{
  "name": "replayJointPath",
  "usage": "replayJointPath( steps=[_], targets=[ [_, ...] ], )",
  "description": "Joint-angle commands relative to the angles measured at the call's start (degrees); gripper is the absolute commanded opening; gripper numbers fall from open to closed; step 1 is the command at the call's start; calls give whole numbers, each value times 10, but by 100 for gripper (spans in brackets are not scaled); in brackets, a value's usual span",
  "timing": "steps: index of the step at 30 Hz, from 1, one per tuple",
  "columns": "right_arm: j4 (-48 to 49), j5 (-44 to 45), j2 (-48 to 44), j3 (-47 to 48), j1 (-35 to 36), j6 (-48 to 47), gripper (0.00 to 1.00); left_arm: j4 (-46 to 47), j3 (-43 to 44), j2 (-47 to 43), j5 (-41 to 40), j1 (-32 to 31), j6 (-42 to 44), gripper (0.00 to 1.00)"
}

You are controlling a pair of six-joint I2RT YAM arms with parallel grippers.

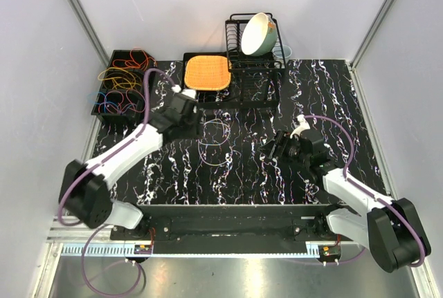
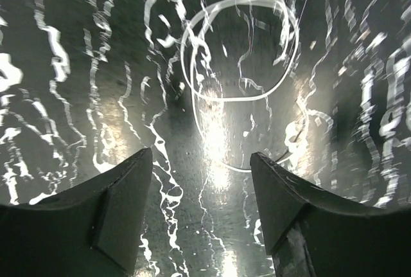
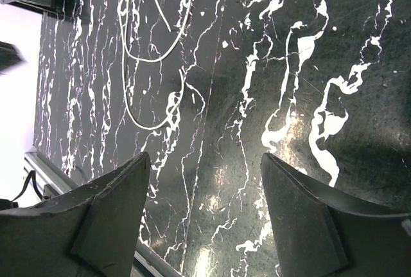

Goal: Untangle the cables

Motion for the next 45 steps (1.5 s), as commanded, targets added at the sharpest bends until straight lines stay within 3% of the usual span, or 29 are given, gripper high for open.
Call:
replayJointPath(
  steps=[1,6,11,25,29,42,45],
  targets=[
    [22,-14,11,10,-4,3,76,26,26,62,-40,-20,36,64],
    [22,-17,20,14,-7,4,76,35,48,117,-63,-33,48,65],
    [23,-19,32,19,-9,4,76,125,5,95,-30,-38,121,68],
    [25,-32,40,20,-16,4,76,82,137,249,-13,-3,230,69],
    [31,-42,48,22,-18,2,76,83,147,288,-11,7,238,62],
    [37,-53,52,20,-24,3,76,96,173,349,16,16,245,55],
    [38,-55,55,21,-24,3,76,95,180,357,17,18,245,49]
  ],
)
